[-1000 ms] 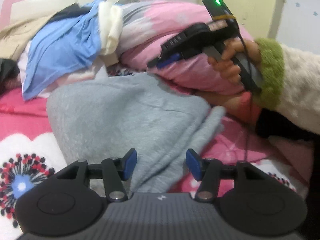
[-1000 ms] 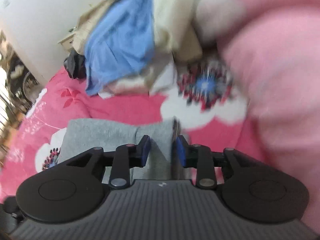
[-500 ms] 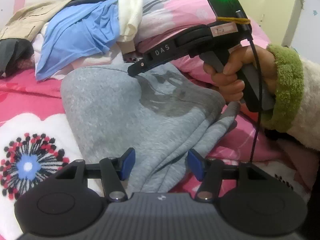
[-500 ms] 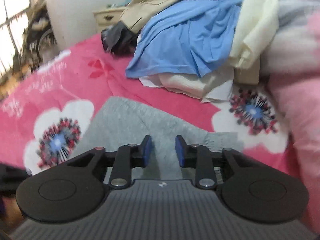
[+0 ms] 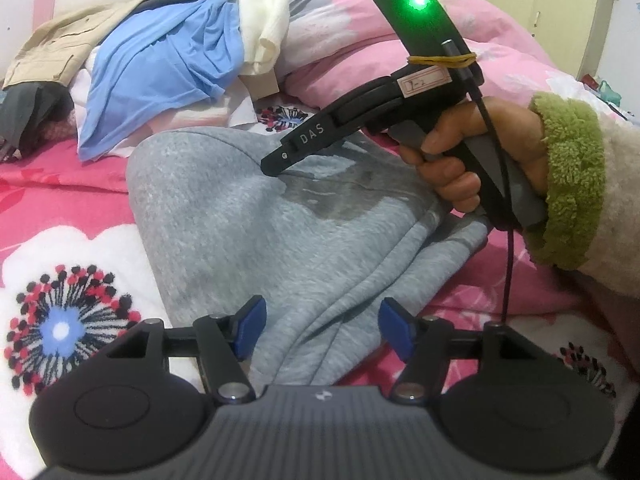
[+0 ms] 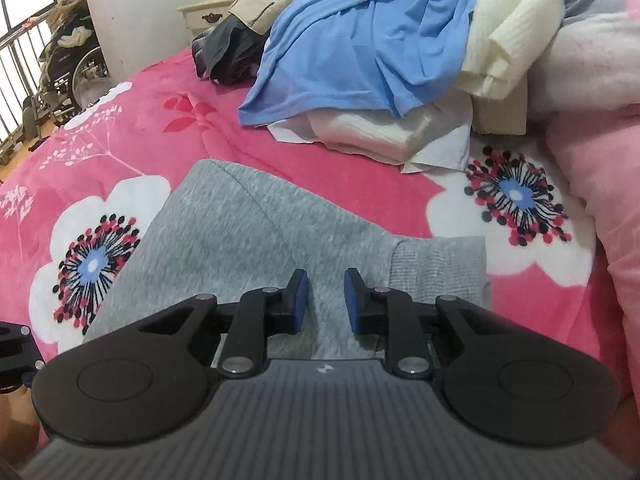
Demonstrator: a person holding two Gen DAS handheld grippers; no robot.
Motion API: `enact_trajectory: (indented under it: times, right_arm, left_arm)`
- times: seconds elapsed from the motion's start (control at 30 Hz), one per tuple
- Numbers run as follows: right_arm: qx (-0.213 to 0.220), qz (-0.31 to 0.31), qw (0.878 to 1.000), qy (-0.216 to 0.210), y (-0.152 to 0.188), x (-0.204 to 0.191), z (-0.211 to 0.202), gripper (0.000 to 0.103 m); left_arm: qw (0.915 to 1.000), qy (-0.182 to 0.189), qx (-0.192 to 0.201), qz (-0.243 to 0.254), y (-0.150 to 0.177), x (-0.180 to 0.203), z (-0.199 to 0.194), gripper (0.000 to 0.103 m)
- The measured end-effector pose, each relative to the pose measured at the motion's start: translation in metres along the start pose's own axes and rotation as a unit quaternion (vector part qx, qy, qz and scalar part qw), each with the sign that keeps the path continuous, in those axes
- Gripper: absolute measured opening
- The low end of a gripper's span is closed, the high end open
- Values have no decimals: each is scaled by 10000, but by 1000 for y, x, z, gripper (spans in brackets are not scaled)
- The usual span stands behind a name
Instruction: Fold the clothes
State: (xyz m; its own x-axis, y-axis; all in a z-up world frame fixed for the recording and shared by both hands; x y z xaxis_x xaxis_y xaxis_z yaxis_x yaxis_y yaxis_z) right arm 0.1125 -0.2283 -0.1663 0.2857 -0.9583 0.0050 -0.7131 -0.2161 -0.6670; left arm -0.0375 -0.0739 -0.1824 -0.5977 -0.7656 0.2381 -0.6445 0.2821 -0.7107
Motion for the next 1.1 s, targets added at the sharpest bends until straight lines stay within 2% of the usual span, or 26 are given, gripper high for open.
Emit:
enact_trajectory:
  times: [0.27,0.4,0.47,0.53,0.6,0.7,0.87,0.93,1.0,1.1]
  right_arm:
    - [-4,94,9999,-86,-3,5,-1,18]
    - [307,450,9985,-92,-11,24,-21,17]
    - [482,491,9976,-46,-19,27,-35,21]
    - [537,257,9982,-78,-23,15,-47,21]
    - [458,-6,9984,-328,-22,-6,-52,21]
    - [279,-476,9967,-594,-18,-40,-50,20]
    - [-332,-467,9979,-293,-15,-49,3,16]
    - [-434,-109,9984,-343,-17,-39,14,13]
    - [-321,190,9990,-262,-25,-29,7,14]
    - [-99,226,9996,-135,-29,-18,-28,15]
  left_arm:
    - [10000,30,10,85,2,1,-2,67]
    - [9999,90,100,32,2,2,-11,67]
    - [9996,197,216,-39,3,1,-16,67]
    - [9988,322,322,-187,5,-4,-22,67]
    - [9976,439,391,-358,8,-10,-27,67]
    - [9960,673,277,-510,11,-12,-25,67]
    - [9976,602,350,21,14,1,-25,70]
    - [9970,547,479,252,17,5,-30,68]
    - [9962,545,556,387,20,7,-34,67]
    - [9946,503,557,720,24,13,-37,67]
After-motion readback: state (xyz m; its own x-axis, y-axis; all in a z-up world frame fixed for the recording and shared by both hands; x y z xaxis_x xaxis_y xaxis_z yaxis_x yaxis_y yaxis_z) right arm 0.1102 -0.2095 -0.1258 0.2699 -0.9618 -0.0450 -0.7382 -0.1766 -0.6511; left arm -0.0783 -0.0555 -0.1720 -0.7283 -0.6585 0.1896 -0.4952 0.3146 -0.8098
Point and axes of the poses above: each gripper's, at about its wrist camera, not at the fingertips, and z roughly the way its jaws point, x to its right, y to its underside, the point moved 3 cm from there along z, roughly the way its jaws point, and after that the axes turned 7 degrees about y, right-handed, at the moved point
